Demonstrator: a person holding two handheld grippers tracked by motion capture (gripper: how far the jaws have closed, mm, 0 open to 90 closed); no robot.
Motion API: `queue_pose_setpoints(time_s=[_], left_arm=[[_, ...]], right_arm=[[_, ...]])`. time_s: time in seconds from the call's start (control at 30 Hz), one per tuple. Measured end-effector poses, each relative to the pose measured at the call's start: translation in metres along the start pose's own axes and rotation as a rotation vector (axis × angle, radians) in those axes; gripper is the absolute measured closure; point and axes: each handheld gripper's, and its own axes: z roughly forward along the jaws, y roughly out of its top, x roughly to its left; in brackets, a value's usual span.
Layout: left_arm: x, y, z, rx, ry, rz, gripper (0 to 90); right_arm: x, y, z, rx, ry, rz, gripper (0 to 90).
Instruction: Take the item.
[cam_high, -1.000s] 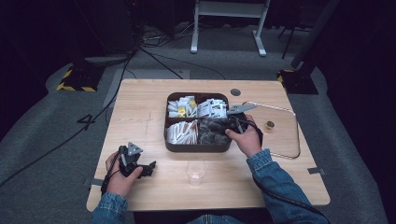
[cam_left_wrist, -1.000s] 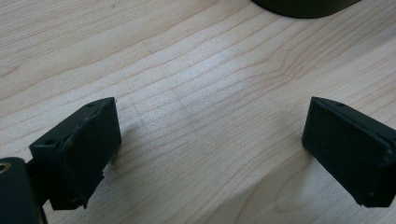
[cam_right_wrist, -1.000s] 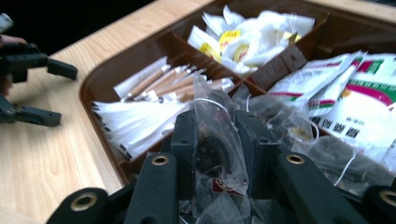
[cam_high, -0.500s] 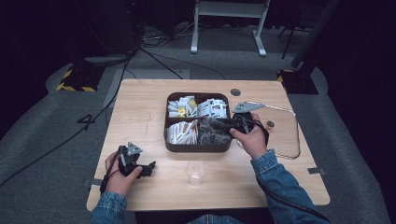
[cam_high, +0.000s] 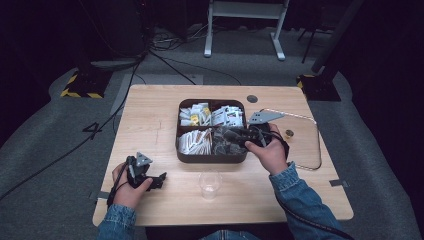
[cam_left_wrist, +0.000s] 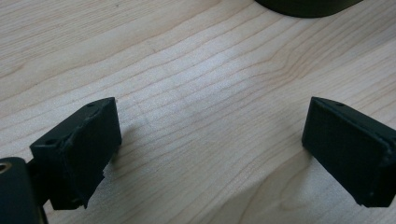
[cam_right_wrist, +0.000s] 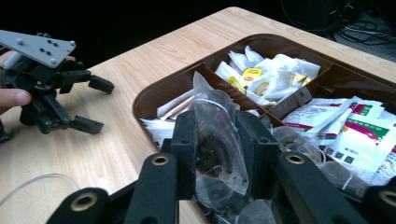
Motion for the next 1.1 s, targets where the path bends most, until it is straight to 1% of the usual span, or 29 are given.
queue_pose_setpoints(time_s=[0.17, 0.27, 0.37, 0.47, 0.77, 0.9, 1.1], left_arm=[[0.000, 0.000, 0.000, 0.000, -0.001, -0.001, 5.0], [0.000, 0.000, 0.000, 0.000, 0.000, 0.000, 5.0], [0.000, 0.000, 0.000, -0.001, 0.001, 0.000, 5.1], [0.000, 0.000, 0.000, 0.000, 0.002, -0.001, 5.0], [0.000, 0.000, 0.000, 0.001, 0.001, -0.001, 5.1], [0.000, 0.000, 0.000, 0.000, 0.001, -0.001, 5.1], [0.000, 0.000, 0.000, -0.001, 0.001, -0.003, 5.0]], right_arm=[[0.012, 0.003, -0.003, 0.001, 0.011, -0.011, 70.9], [0.021, 0.003, -0.003, 0.011, 0.009, -0.005, 70.9], [0.032, 0.002, -0.001, 0.026, 0.006, -0.019, 70.9], [0.041, 0.003, -0.001, 0.030, 0.014, -0.035, 70.9], [0.065, 0.003, -0.004, 0.046, 0.063, -0.080, 70.8], [0.074, 0.002, -0.005, 0.064, 0.082, -0.104, 70.8], [0.084, -0.002, -0.004, 0.100, 0.117, -0.119, 70.8]])
